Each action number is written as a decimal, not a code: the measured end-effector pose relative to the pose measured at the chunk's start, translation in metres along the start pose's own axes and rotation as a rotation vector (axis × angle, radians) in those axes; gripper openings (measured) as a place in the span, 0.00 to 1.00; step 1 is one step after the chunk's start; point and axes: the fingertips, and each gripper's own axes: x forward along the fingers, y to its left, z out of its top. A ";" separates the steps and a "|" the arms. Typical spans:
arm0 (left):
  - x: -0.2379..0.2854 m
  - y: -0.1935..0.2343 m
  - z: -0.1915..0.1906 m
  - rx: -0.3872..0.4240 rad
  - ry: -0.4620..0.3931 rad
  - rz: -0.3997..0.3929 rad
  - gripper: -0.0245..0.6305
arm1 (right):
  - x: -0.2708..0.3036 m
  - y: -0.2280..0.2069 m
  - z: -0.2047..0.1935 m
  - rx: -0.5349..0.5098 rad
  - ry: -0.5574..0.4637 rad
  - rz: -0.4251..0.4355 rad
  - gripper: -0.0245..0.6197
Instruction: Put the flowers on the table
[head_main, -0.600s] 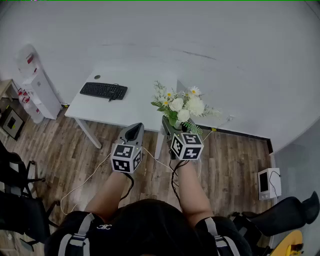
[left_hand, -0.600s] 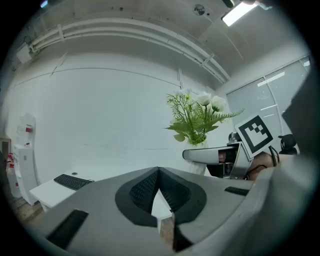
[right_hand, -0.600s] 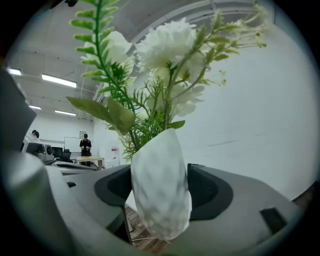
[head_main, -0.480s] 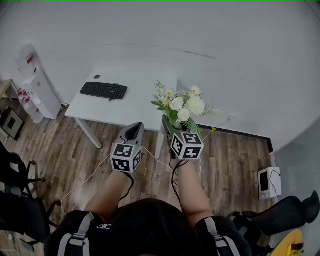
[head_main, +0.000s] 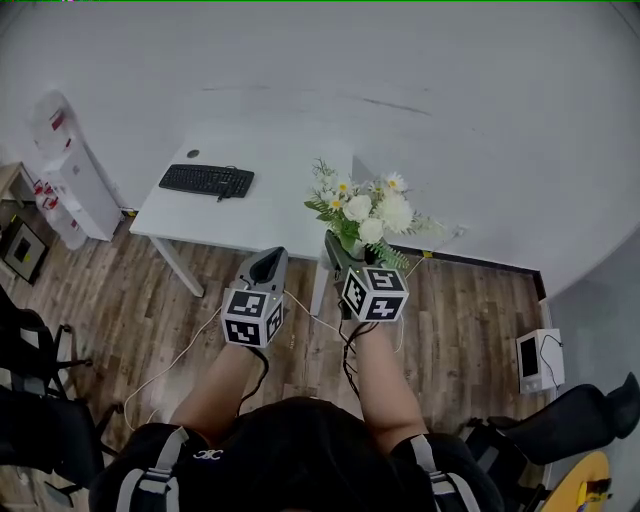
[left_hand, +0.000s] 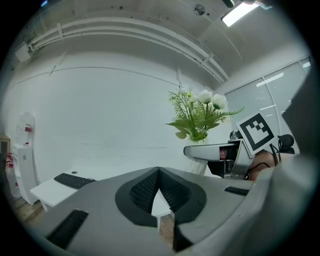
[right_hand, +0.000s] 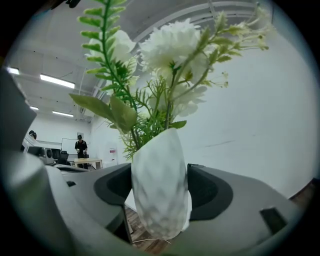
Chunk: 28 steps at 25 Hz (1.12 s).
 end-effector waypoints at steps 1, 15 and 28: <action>-0.001 0.000 -0.001 0.000 0.000 0.000 0.04 | -0.001 0.001 -0.001 0.002 -0.001 -0.001 0.56; -0.031 0.030 -0.027 0.016 0.006 -0.035 0.04 | -0.012 0.021 -0.015 0.033 -0.035 -0.073 0.56; 0.033 0.057 -0.030 0.024 0.008 -0.034 0.04 | 0.038 -0.031 -0.018 0.019 -0.061 -0.131 0.56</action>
